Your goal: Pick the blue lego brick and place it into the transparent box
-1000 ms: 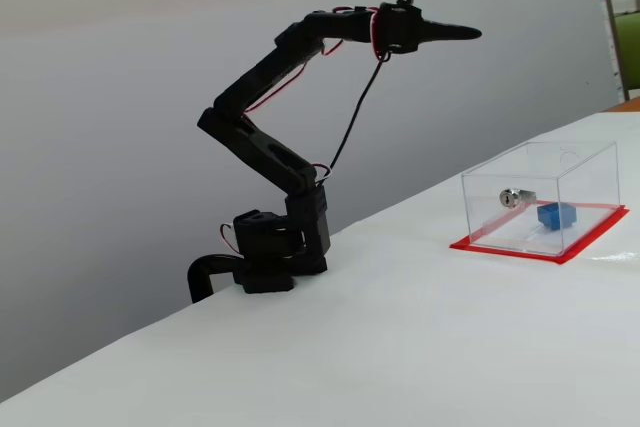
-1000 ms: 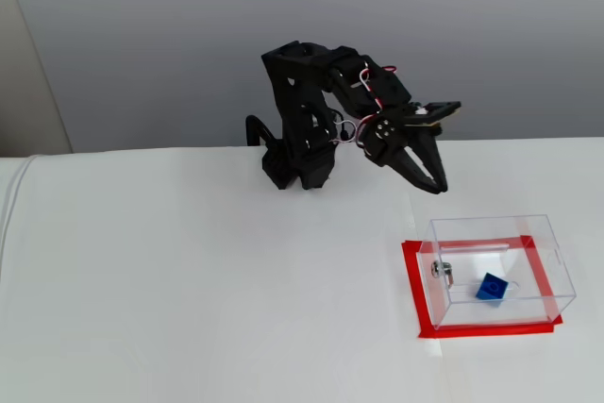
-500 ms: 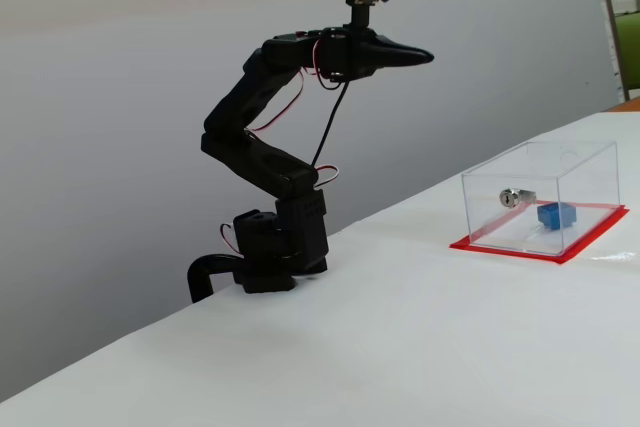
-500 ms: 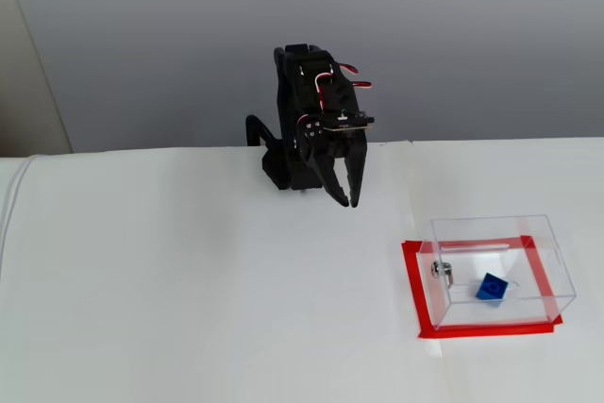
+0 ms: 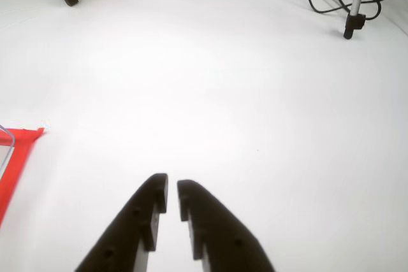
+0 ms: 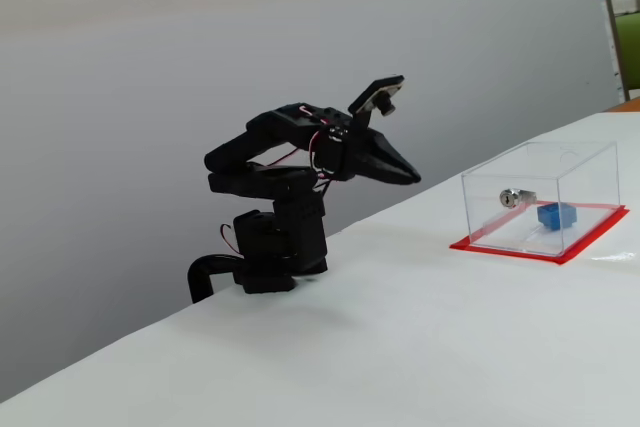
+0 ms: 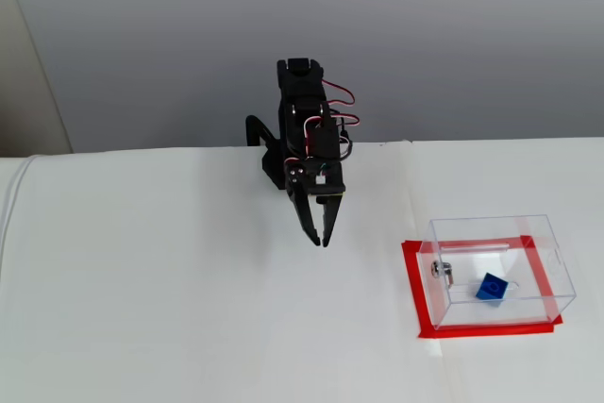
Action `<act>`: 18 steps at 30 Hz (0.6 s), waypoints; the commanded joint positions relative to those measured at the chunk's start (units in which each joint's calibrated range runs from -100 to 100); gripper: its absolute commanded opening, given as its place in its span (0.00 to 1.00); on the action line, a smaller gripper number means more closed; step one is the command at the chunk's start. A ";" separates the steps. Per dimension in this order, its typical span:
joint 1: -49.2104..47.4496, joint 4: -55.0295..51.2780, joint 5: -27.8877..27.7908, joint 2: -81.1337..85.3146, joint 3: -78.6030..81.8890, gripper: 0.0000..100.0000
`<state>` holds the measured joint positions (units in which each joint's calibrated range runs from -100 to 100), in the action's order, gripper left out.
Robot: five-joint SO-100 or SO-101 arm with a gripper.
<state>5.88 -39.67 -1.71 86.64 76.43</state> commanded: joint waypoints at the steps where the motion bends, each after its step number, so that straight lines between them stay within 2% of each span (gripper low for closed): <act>1: 1.55 1.03 -0.17 4.96 6.93 0.02; 9: 1.70 1.03 -0.12 13.28 18.95 0.02; 18: 3.85 0.34 -0.17 13.28 22.84 0.02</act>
<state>9.08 -39.59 -1.76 98.90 98.23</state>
